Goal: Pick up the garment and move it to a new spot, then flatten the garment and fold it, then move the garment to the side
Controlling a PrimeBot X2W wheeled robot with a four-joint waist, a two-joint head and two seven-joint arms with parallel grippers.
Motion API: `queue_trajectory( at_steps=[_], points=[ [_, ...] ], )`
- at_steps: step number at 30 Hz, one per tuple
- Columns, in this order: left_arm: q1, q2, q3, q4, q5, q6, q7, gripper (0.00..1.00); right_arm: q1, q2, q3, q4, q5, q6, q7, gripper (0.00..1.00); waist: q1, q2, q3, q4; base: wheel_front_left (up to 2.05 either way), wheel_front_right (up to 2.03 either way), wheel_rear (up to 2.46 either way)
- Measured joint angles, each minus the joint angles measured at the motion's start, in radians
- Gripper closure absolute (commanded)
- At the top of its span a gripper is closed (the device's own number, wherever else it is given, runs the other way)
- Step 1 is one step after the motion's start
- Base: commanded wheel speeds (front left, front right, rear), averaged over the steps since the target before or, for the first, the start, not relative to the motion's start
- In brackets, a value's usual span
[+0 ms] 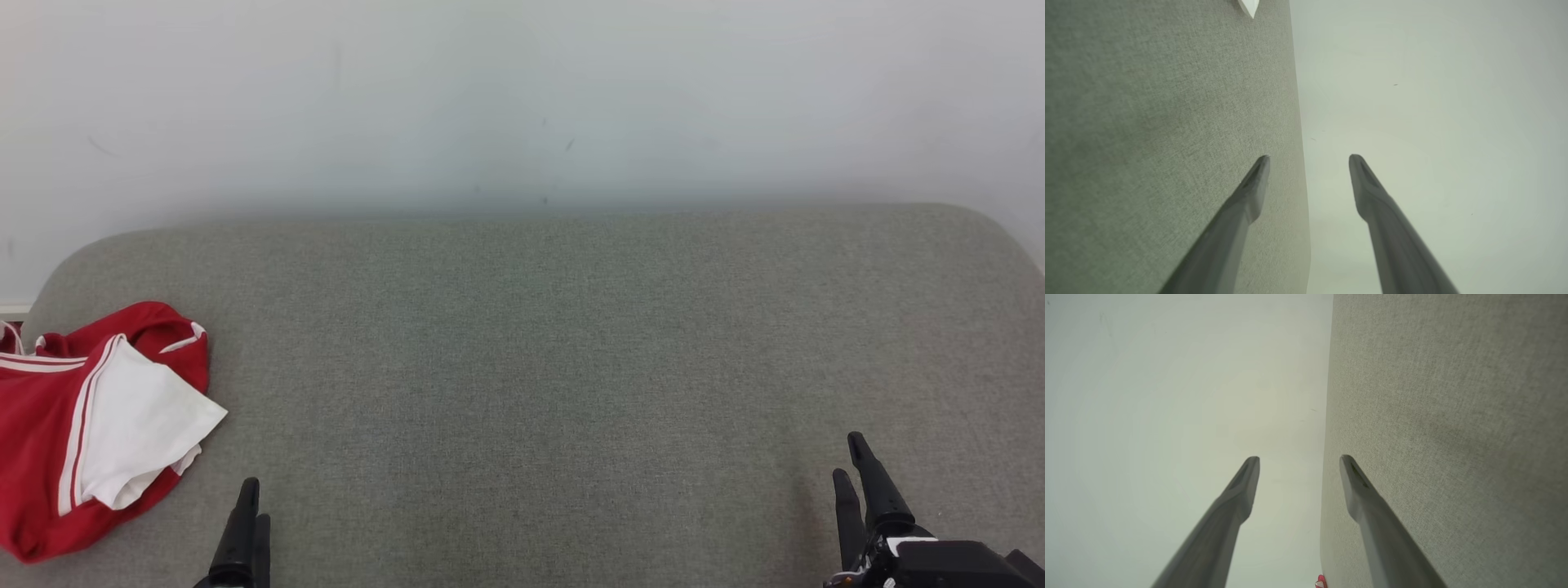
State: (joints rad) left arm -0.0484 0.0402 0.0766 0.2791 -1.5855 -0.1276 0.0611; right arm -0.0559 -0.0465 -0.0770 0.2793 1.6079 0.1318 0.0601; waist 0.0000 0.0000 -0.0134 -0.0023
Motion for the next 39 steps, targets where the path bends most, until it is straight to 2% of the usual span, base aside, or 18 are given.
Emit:
queue_trajectory(
  at_steps=[6,15,39],
  points=[
    [0.008,0.0,-0.014,0.004,0.056,0.0,-0.028,0.0,0.008,-0.003,0.02,0.0,-0.048,0.0,-0.027,0.0,0.0,0.0,-0.009,0.0,0.0,0.0,0.0],
    [0.018,0.001,-0.026,0.003,0.196,0.01,-0.069,0.0,0.019,-0.004,0.034,0.002,-0.159,0.0,-0.07,0.0,-0.0001,0.0,-0.023,0.001,0.0,0.0,0.0],
    [0.055,0.002,-0.081,-0.02,0.689,0.073,-0.149,0.0,0.034,-0.002,0.055,0.044,-0.491,0.0,-0.149,0.0,-0.0001,0.0,-0.052,-0.001,0.0,0.0,0.0]
  ],
)
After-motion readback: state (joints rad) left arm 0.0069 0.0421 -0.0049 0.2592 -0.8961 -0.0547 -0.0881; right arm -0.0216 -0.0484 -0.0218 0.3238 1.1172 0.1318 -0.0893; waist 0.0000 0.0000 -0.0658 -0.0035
